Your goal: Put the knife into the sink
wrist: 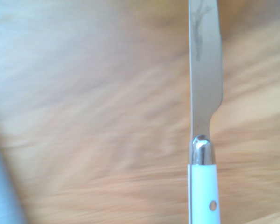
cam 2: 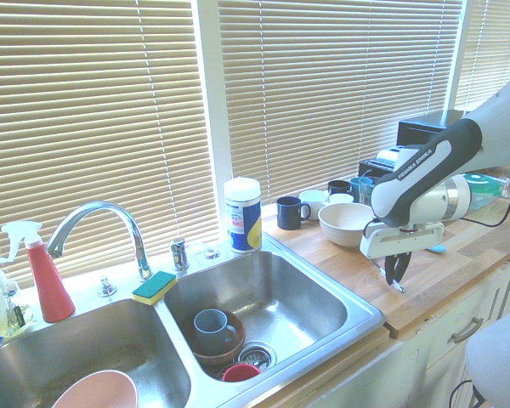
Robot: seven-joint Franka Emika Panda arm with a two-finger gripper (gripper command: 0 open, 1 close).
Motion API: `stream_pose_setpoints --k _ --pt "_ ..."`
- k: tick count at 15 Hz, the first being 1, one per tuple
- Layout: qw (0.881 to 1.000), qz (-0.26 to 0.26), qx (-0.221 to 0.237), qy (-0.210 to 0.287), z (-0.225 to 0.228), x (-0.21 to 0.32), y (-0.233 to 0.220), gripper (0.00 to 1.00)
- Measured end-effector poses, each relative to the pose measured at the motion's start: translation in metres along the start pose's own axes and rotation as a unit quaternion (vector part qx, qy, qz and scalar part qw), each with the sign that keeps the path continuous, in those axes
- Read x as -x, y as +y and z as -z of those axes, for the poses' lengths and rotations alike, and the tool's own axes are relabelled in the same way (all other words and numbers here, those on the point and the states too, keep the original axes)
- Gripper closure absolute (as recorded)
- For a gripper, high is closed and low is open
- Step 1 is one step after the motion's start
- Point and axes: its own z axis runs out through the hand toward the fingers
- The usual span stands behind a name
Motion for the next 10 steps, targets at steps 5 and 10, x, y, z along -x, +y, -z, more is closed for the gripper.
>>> stream_pose_setpoints --k 5,10 --pt "0.998 0.064 -0.022 0.008 0.045 0.075 -0.056 1.0" --pt "0.99 0.132 -0.031 0.033 0.044 0.201 -0.127 1.0"
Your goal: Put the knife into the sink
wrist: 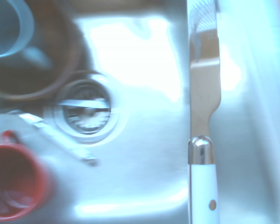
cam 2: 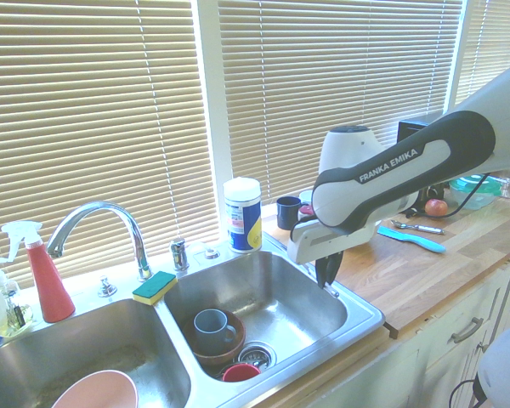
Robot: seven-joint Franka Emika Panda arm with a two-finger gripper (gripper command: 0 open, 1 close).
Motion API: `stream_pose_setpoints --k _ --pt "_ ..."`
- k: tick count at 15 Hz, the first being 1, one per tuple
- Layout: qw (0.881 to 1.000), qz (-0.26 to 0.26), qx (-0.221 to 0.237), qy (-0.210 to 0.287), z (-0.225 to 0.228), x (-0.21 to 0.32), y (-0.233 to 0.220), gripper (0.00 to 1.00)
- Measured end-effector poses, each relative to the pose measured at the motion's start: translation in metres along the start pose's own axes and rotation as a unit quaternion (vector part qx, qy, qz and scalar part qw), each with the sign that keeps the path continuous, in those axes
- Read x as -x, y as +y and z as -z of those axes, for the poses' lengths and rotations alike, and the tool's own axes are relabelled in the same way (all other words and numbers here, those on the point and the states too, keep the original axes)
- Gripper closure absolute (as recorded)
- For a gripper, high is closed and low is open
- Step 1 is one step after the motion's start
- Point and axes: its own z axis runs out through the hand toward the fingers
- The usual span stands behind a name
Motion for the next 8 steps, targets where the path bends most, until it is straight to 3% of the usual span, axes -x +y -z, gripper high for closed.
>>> stream_pose_setpoints --k 3,8 --pt "1.0 0.007 -0.005 0.012 -0.02 0.02 -0.035 1.0" --pt "1.0 0.016 -0.005 0.014 -0.085 0.008 -0.082 1.0"
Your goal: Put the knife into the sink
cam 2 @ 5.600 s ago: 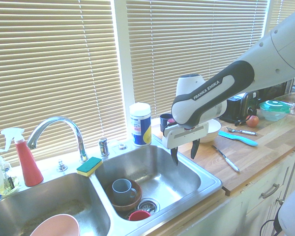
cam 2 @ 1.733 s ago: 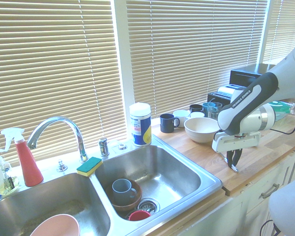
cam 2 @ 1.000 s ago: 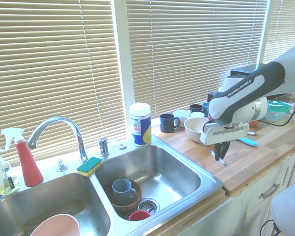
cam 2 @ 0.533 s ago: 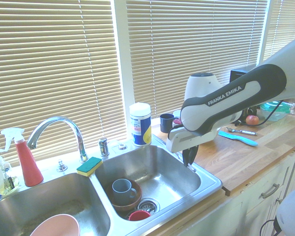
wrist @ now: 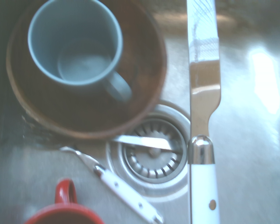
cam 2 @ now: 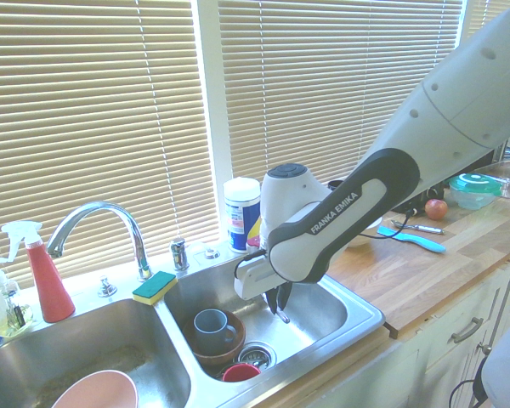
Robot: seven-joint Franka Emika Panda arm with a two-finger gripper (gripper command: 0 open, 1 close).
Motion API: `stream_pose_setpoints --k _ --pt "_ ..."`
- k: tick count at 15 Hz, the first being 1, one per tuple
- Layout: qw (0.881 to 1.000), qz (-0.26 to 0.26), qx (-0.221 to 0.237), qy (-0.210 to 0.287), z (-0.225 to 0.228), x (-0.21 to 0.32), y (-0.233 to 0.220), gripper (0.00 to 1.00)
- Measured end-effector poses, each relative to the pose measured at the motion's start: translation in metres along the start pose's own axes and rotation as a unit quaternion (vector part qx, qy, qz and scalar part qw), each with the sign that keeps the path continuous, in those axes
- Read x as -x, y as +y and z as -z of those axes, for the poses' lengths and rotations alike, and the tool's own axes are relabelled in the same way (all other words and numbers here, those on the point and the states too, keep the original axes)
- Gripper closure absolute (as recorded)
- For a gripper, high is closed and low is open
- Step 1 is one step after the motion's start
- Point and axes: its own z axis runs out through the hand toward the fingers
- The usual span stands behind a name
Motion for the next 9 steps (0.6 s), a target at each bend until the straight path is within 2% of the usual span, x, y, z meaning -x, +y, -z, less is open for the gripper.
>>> stream_pose_setpoints --k 4,9 --pt "1.0 -0.006 0.008 -0.013 -0.055 -0.013 -0.023 1.0" --pt "0.999 -0.022 0.031 -0.027 -0.126 -0.032 -0.029 1.0"
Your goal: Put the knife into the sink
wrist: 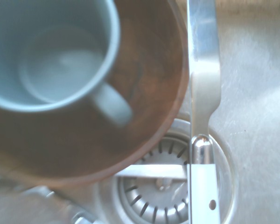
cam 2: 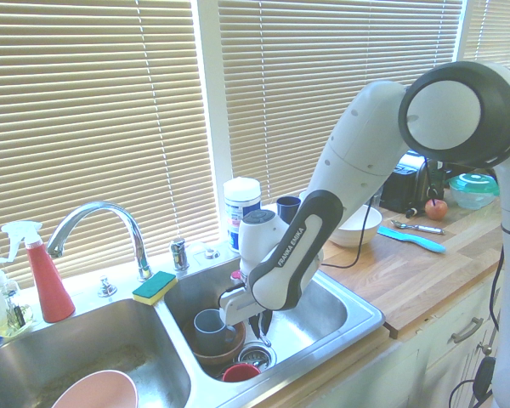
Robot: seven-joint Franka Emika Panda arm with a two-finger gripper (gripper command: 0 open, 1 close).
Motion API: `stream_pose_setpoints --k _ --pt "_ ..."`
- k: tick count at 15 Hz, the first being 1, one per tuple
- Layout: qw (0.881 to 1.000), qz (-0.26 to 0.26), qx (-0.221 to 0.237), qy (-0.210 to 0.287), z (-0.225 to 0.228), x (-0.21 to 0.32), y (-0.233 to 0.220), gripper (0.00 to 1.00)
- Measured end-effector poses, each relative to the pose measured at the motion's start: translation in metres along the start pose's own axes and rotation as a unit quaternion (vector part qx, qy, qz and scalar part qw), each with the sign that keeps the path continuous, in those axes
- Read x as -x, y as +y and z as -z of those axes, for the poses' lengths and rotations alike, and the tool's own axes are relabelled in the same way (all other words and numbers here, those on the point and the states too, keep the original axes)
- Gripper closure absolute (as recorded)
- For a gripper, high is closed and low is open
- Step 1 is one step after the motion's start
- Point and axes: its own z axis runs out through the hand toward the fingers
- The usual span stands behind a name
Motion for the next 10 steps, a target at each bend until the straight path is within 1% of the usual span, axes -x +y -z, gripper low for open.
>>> stream_pose_setpoints --k 2,6,7,10 --pt "1.0 -0.004 0.004 -0.004 -0.022 -0.008 -0.006 1.0" --pt "1.0 -0.006 0.007 -0.015 -0.049 -0.011 -0.012 1.0" --pt "1.0 -0.009 0.007 -0.018 -0.054 -0.013 -0.011 0.0" --pt "1.0 -0.016 0.005 -0.024 -0.057 -0.018 -0.008 0.0"
